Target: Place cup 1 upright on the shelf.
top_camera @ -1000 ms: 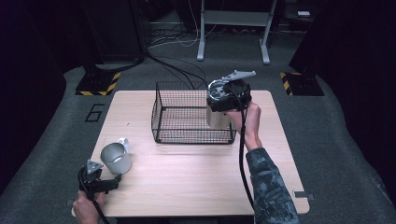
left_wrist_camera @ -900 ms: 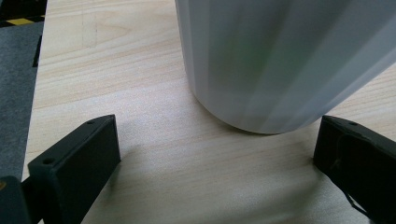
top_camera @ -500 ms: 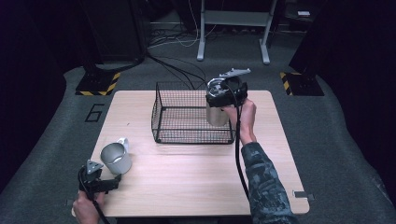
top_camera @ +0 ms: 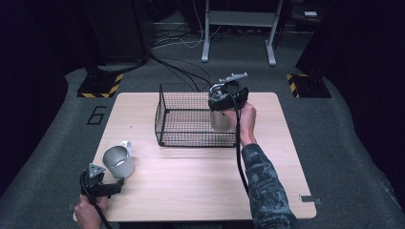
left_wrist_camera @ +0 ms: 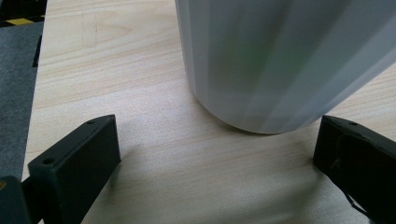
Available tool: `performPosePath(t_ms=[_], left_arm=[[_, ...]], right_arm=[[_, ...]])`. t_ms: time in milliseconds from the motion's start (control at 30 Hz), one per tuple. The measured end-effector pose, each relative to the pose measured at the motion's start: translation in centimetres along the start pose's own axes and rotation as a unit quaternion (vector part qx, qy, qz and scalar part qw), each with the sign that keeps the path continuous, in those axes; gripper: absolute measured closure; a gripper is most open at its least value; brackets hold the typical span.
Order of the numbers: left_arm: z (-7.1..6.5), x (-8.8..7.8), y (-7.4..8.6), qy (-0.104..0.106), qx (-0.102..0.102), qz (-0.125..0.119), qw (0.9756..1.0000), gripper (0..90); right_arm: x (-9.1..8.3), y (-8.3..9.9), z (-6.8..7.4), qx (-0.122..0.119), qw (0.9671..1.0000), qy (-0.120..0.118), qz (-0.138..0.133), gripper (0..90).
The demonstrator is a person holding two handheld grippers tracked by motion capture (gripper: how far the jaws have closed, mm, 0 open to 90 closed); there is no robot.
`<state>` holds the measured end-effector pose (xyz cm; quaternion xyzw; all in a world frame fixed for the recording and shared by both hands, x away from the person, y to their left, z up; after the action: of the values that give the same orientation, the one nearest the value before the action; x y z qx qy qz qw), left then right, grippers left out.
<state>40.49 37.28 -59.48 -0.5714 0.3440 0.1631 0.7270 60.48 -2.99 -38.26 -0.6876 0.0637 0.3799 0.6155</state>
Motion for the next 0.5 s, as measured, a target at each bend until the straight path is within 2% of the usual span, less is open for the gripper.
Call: performPosePath(t_ms=[300,367,500], left_arm=[[0.0,0.0,0.0,0.000,0.000,-0.001,1.0000,0.5],[0.0,0.0,0.0,-0.001,0.001,-0.002,1.0000,0.5],[0.0,0.0,0.0,-0.001,0.001,-0.002,1.0000,0.5]], right_arm=[[1.4,0.8,0.3,-0.004,0.9999,0.001,0.015,3.0],[1.7,1.0,0.3,0.003,0.9999,0.004,0.015,3.1],[2.3,1.3,0.3,-0.010,0.9998,0.006,0.017,3.0]])
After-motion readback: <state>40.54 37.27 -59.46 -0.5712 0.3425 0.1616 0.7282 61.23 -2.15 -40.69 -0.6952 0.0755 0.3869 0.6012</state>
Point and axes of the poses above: each handheld gripper's, and its own axes: x roughly forward along the jaws, y roughly out of its underside, z roughly to its left, the point moved 9 cm from there along x, roughly forward along the jaws, and after that the axes turned 8 degrees about x, right-handed, at the moved point
